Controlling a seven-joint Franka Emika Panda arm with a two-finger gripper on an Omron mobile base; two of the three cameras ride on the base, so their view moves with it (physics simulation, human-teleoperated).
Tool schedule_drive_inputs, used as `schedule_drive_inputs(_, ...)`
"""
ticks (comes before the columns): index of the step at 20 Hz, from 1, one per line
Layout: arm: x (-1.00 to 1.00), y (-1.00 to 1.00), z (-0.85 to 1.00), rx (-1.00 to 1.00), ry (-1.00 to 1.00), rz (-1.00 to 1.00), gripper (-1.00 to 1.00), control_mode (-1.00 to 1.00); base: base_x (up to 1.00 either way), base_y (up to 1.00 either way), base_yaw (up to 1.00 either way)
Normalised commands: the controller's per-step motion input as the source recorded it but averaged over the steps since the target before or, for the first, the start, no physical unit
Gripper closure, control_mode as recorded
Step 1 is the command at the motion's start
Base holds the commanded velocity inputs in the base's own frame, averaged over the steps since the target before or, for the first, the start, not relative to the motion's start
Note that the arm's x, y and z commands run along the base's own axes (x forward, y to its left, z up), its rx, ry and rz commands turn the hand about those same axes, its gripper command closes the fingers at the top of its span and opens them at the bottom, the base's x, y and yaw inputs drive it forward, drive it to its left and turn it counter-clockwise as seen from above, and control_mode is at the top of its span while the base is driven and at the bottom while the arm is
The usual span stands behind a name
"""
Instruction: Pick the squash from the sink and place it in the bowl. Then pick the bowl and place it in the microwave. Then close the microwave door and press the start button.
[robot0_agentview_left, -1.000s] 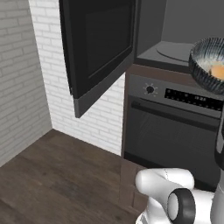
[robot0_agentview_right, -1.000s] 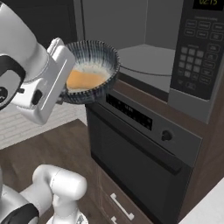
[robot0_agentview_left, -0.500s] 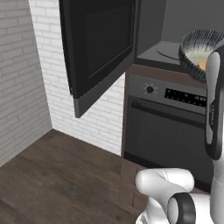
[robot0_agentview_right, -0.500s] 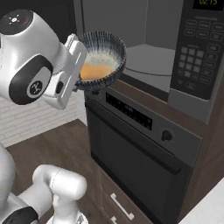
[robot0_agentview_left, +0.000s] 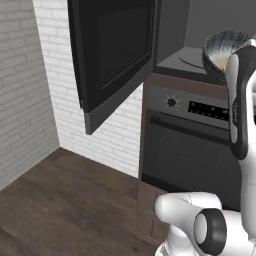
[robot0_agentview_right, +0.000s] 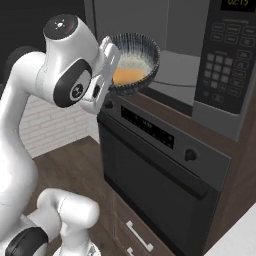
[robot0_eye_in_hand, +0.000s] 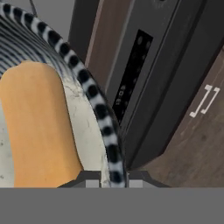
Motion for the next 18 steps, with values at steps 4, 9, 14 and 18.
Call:
schedule_drive_inputs(4, 0.63, -0.18, 0.00, 0.00, 0.02, 0.00, 1.00, -1.00, 0.00, 0.00, 0.00)
schedule_drive_inputs(9, 0.59, -0.22, 0.01, 0.00, 0.00, 0.00, 1.00, -1.00, 0.00, 0.00, 0.00)
schedule_drive_inputs(14, 0.48, -0.29, 0.06, 0.00, 0.00, -0.02, 1.00, -1.00, 0.00, 0.00, 0.00)
schedule_drive_inputs(18, 0.39, -0.06, 0.27, -0.06, 0.00, -0.13, 1.00, -1.00, 0.00, 0.00, 0.00)
